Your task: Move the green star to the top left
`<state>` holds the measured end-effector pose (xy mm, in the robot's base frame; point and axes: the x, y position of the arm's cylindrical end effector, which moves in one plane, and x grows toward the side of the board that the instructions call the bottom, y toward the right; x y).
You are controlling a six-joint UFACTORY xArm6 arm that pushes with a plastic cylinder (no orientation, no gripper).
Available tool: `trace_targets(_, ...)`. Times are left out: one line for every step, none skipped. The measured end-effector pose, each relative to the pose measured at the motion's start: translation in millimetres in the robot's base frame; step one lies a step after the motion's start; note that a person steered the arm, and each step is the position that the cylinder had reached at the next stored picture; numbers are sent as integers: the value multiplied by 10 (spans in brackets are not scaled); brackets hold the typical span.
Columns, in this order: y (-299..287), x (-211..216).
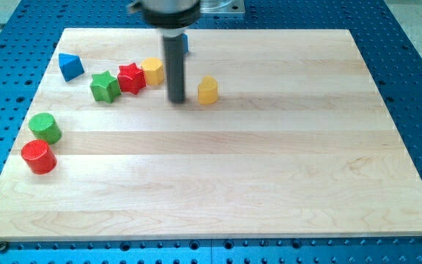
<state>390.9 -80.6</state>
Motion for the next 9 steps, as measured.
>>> trace_targets(-567, -109)
trace_targets(-1024, -151)
trace_targets(-1118, 196)
trace_targets(-1401, -413)
trace_targets(-1181, -638)
trace_targets(-1177, -1021)
trace_targets(-1093, -817)
trace_targets(-1305, -791)
trace_targets(-1474, -1402)
